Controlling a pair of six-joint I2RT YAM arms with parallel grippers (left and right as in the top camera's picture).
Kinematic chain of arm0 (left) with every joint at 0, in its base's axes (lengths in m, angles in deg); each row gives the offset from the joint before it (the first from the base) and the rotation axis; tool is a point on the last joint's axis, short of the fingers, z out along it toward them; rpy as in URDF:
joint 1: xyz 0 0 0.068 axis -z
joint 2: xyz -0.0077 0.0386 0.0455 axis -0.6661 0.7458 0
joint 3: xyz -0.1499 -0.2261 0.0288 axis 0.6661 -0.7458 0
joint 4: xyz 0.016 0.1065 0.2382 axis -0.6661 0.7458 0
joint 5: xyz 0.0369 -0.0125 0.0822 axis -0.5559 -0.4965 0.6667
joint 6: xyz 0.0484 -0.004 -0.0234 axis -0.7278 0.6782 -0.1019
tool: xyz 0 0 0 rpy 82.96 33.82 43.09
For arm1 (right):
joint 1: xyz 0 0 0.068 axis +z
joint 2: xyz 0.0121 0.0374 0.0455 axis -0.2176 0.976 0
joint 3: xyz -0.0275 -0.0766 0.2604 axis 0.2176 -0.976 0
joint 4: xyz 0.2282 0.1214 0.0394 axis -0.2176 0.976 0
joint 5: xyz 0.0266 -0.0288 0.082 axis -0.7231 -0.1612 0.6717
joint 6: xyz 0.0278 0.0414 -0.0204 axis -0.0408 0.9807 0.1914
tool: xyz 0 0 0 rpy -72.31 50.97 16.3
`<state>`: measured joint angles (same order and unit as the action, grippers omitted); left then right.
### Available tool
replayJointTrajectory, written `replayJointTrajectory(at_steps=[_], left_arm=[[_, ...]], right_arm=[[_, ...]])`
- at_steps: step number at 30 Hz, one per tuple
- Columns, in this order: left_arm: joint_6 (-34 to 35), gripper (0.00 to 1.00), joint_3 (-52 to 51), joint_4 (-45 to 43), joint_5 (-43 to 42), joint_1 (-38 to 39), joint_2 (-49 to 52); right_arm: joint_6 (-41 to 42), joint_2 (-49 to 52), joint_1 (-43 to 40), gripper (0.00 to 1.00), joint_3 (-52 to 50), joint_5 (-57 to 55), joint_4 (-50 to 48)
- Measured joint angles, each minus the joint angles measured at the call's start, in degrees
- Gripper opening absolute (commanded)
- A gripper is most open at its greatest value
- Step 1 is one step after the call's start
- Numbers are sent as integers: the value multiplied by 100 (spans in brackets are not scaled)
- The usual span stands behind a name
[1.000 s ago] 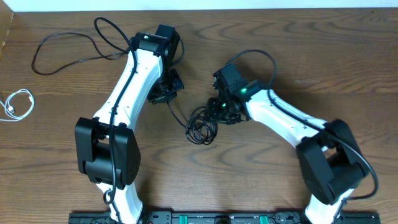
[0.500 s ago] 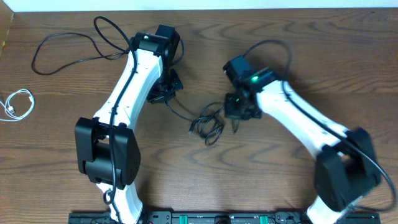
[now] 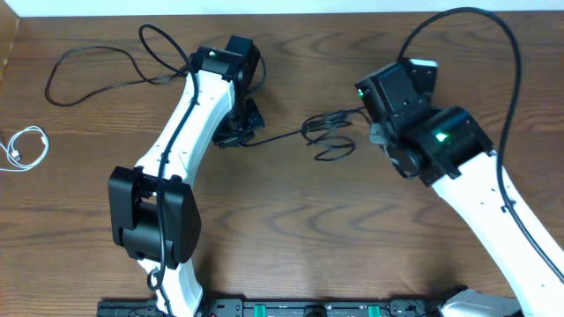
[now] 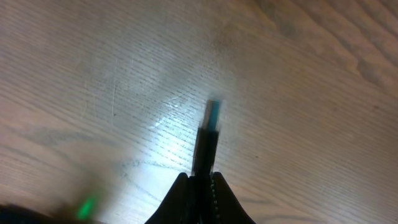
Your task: Untangle cables
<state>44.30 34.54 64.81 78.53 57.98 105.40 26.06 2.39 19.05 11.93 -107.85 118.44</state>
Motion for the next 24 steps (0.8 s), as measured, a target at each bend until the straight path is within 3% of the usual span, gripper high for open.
replayJointTrajectory(at_steps=[3,4,5,6,9,11,15,20,24], left_arm=[[-2,8,2,55,68,11,0],[-2,12,2,66,72,-4,0],[-4,29,2,52,52,-7,0],[-24,36,2,55,48,0,-2],[-44,40,0,46,85,-44,9],[-243,51,0,-81,-109,-94,9],[-914,55,0,-343,-1010,-142,9],[-1991,66,0,-459,-2542,-138,9],[-2719,69,0,-470,-3515,-138,9]], right_arm=[[-2,-157,-79,3,0,-455,13],[-2,-223,-164,2,0,-490,15],[2,-289,-243,1,0,-387,11],[4,-319,-269,1,0,-289,0],[35,-385,-433,1,2,114,-74],[44,-391,-529,1,2,568,-151],[59,-356,-546,1,2,1519,-358],[59,-313,-546,2,2,2487,-623],[63,-304,-546,2,2,3101,-885]])
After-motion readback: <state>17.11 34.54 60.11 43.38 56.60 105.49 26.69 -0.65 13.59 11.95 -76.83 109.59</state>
